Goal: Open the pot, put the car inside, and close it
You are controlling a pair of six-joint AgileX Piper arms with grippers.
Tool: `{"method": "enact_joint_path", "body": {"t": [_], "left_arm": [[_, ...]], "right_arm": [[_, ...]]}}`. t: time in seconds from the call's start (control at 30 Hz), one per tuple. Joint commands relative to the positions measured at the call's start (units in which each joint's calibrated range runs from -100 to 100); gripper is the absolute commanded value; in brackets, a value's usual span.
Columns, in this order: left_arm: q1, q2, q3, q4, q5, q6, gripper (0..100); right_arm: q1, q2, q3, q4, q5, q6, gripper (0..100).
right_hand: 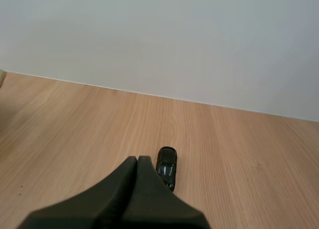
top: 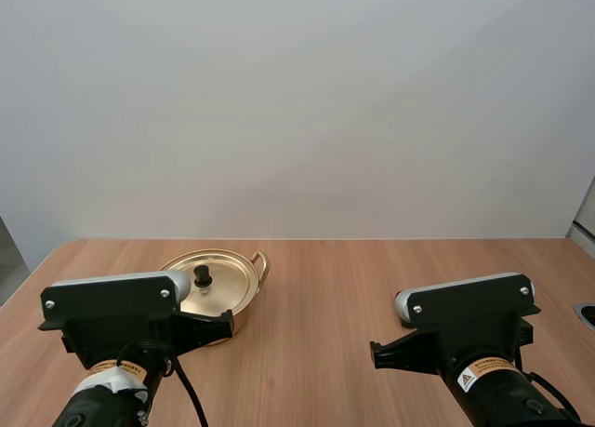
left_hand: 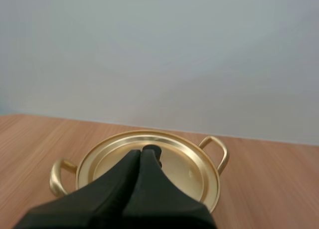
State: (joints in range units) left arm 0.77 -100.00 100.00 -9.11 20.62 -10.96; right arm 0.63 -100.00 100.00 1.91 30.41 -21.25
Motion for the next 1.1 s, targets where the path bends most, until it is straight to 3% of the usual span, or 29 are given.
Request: {"method": "enact_joint_path", "body": {"t": [0.0,0.13,0.23,0.6,0.77,1.07], "left_arm": [[0.03,0.0,0.0,3.0,-14.1,4.1,0],[0.03,0.0,-2.4,13.3,-19.2,14.3,0],[0.03,0.0,-6.8,14.1,-19.0,16.9,0],[0.03,0.0,-19.9,13.2,-8.3,3.1,0],[0.03,0.0,-20.8,12.5,1.2,0.8,0],[0.03,0.0,-20.8,12.4,1.6,0.8,0]], "right_arm": [[0.0,0.0,0.0,0.0,0.0,0.0,0],[0.0,0.0,0.0,0.0,0.0,0.0,0],[0.0,0.0,0.0,0.0,0.0,0.0,0],[0.0,0.0,0.0,2.5,1.3,0.0,0],[0.0,0.0,0.0,2.5,1.3,0.0,0],[0.0,0.0,0.0,2.5,1.3,0.0,0]]}}
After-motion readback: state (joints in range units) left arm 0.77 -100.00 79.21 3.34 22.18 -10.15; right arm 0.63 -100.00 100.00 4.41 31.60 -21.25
